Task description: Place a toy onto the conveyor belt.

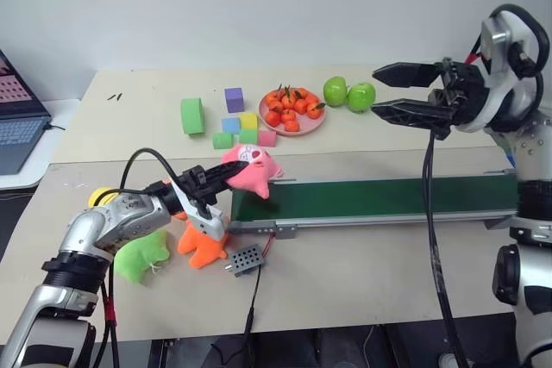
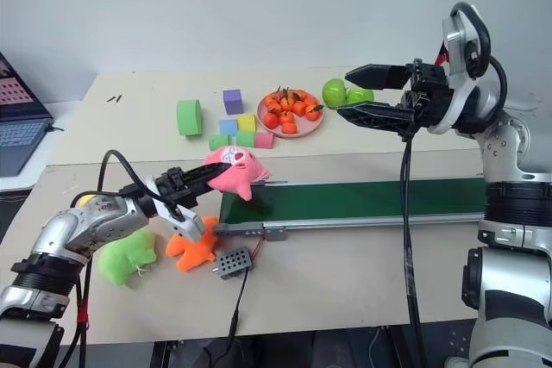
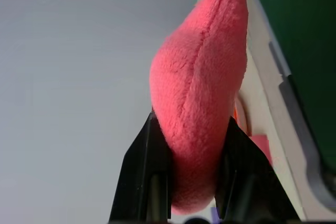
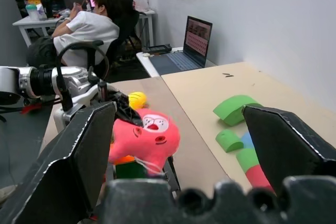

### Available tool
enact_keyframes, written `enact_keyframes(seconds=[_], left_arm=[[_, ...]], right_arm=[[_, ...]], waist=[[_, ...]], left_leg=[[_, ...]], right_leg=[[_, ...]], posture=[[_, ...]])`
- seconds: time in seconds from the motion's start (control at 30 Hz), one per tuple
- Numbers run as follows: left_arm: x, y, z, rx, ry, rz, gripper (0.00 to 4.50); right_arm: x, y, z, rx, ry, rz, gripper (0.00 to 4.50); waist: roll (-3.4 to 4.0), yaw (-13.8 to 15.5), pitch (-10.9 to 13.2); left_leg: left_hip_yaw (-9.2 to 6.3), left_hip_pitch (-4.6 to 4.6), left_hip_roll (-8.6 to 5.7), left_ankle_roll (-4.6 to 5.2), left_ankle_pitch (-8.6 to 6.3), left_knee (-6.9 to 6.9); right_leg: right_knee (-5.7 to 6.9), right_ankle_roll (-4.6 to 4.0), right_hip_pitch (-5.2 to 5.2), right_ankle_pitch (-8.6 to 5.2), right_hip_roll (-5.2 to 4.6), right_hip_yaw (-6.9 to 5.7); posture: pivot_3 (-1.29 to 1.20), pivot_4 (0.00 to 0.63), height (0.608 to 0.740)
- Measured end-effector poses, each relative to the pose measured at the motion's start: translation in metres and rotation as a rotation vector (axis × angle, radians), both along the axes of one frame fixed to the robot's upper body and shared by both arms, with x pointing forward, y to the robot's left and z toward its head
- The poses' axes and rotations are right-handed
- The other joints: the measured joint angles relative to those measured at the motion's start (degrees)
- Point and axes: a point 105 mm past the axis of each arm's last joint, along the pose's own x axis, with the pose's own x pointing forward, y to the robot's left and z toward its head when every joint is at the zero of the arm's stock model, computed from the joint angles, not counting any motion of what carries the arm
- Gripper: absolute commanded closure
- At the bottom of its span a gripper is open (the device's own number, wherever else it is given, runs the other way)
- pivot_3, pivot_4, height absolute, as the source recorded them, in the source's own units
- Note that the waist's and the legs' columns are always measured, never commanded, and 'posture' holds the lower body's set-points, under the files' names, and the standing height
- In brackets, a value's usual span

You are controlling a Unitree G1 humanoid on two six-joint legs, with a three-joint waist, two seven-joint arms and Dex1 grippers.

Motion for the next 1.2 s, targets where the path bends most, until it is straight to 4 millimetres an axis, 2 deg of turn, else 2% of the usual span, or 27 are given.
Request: enact_keyframes(seconds=[0.27, 0.37, 0.47, 0.53, 0.6, 0.63, 1.03, 1.2], left_arm=[[0.006, 0.000, -0.022, 0.032, 0.089, -0.013, 3.53], [0.009, -0.004, -0.023, 0.037, 0.106, -0.035, 2.81], [0.010, -0.007, -0.022, 0.037, 0.123, -0.056, 1.59], [0.011, -0.007, -0.024, 0.045, 0.134, -0.057, 1.00], [0.010, -0.008, -0.022, 0.036, 0.148, -0.070, 0.20], [0.012, -0.008, -0.019, 0.032, 0.145, -0.073, 0.03], [0.006, 0.008, 0.048, -0.049, 0.055, -0.109, 0.03], [0.004, 0.008, 0.060, -0.063, 0.054, -0.117, 0.03]], right_arm=[[-0.003, -0.003, 0.002, -0.008, -0.006, -0.014, 0.00], [-0.004, -0.005, 0.000, -0.013, 0.003, -0.023, 0.00], [-0.004, -0.006, -0.003, -0.016, 0.011, -0.034, 0.00], [-0.004, -0.006, -0.003, -0.018, 0.007, -0.038, 0.00], [-0.005, -0.007, -0.002, -0.020, 0.003, -0.042, 0.00], [-0.005, -0.007, -0.002, -0.020, 0.003, -0.043, 0.00], [-0.005, -0.011, -0.004, -0.042, 0.007, -0.036, 0.00], [-0.002, -0.015, -0.009, -0.064, 0.019, -0.050, 0.00]], waist=[[0.00, 0.05, 0.00], [0.00, 0.07, 0.00], [0.00, 0.07, 0.00], [0.00, -0.06, 0.00], [0.00, -0.11, 0.00], [0.00, -0.07, 0.00], [0.00, -0.05, 0.00], [0.00, -0.06, 0.00]], left_leg=[[0.00, 0.00, -0.01, 0.01, 0.00, 0.00], [0.00, -0.02, -0.01, 0.01, 0.00, 0.02], [0.00, -0.01, -0.02, 0.01, 0.00, 0.02], [0.00, -0.01, -0.01, 0.01, 0.00, 0.01], [0.00, -0.01, -0.01, 0.01, 0.00, 0.03], [0.00, -0.01, -0.01, 0.01, 0.00, 0.05], [0.00, -0.02, -0.01, 0.03, -0.01, 0.06], [0.00, -0.03, -0.01, 0.03, -0.01, 0.08]], right_leg=[[0.00, 0.00, 0.00, 0.00, 0.00, 0.00], [0.00, 0.01, 0.00, 0.01, 0.00, -0.02], [0.00, 0.01, 0.00, 0.01, -0.02, -0.02], [0.00, 0.01, 0.00, 0.01, -0.02, -0.02], [0.00, 0.01, 0.00, 0.01, -0.02, -0.02], [0.01, 0.01, 0.00, 0.01, -0.02, -0.02], [-0.01, 0.02, 0.00, 0.01, -0.02, -0.02], [0.00, 0.02, 0.00, 0.01, -0.02, -0.02]], posture=[[0.00, 0.150, 0.740], [0.00, 0.150, 0.740], [0.00, 0.150, 0.740], [0.00, 0.150, 0.740], [0.00, 0.150, 0.740], [0.00, 0.150, 0.740], [0.00, 0.150, 0.740], [0.00, 0.150, 0.740]])
